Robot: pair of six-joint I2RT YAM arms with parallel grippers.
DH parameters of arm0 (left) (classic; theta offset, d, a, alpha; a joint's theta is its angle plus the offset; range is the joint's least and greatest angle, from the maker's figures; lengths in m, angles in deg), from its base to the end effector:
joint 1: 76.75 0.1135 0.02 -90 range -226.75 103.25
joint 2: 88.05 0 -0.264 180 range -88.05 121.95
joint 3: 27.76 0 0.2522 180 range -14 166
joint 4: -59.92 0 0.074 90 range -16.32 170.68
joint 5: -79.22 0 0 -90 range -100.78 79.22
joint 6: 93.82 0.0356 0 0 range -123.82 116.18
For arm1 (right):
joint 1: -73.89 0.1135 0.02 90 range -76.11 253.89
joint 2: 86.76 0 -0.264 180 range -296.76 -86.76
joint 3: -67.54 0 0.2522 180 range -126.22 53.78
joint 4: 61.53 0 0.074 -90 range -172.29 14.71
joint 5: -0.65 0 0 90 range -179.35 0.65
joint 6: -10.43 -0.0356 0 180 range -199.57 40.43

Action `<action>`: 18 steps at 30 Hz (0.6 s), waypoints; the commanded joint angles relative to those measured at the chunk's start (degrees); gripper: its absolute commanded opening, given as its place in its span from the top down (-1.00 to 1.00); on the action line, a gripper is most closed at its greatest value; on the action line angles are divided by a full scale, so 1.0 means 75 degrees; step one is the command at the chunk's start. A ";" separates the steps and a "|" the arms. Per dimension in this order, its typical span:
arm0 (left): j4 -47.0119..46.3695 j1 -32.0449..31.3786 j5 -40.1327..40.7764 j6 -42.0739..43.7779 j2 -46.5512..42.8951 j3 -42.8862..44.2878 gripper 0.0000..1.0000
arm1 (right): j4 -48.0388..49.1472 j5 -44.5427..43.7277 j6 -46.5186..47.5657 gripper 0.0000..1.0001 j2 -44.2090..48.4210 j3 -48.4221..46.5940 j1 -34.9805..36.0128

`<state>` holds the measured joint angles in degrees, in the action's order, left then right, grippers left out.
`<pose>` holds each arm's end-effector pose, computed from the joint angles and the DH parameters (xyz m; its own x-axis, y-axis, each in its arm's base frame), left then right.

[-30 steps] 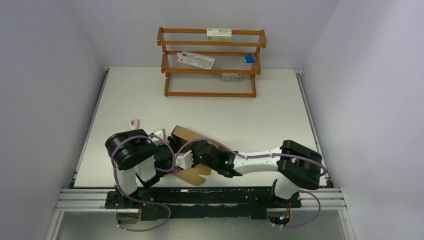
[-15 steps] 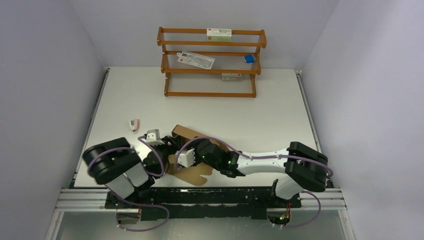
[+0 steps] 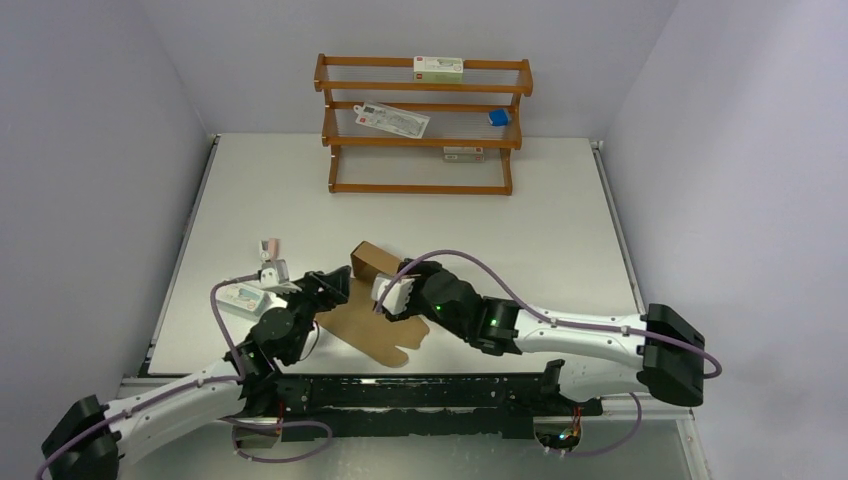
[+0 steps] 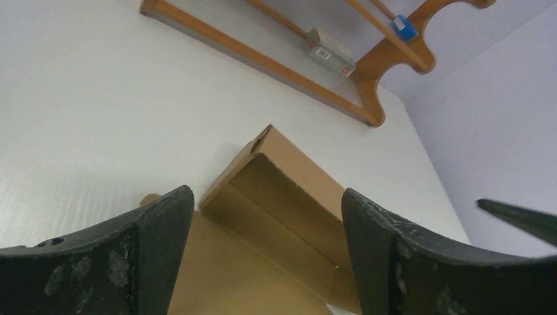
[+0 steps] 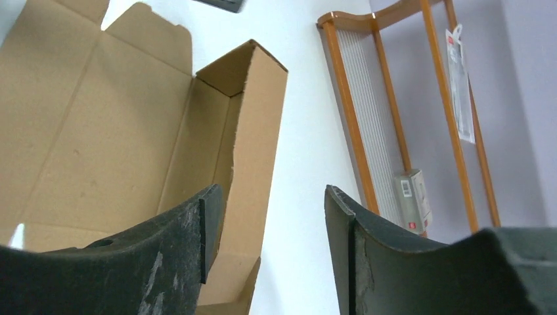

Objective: Fold the paper box

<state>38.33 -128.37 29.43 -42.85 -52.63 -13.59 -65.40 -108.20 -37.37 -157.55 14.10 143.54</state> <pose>0.1056 -0.0963 0.1757 -0.1217 -0.6209 -0.7744 0.1560 0.7585 -0.6327 0.1062 0.2531 0.2486 0.4324 -0.6621 -0.6120 -0.6643 0.2250 -0.7128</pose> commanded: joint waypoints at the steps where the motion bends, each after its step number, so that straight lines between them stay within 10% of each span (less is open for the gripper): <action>1: 0.3137 0.0086 -0.0038 0.0056 -0.0895 0.0633 -0.79 | -0.0392 -0.0568 -0.1886 -0.30 0.0538 -0.0021 -0.0078; 11: 0.4415 0.2125 -0.2740 0.0865 0.1277 0.3054 -0.89 | -0.1813 -0.2375 -0.7036 -0.77 0.0804 -0.0552 -0.0093; 18: 0.4120 0.3146 -0.4044 0.0989 0.2125 0.3751 -0.79 | -0.3910 -0.2889 -1.0519 -0.70 0.0074 -0.1240 -0.0128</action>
<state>68.93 -108.19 8.55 -36.86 -40.02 10.56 -83.67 -125.82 -96.45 -154.60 7.72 142.92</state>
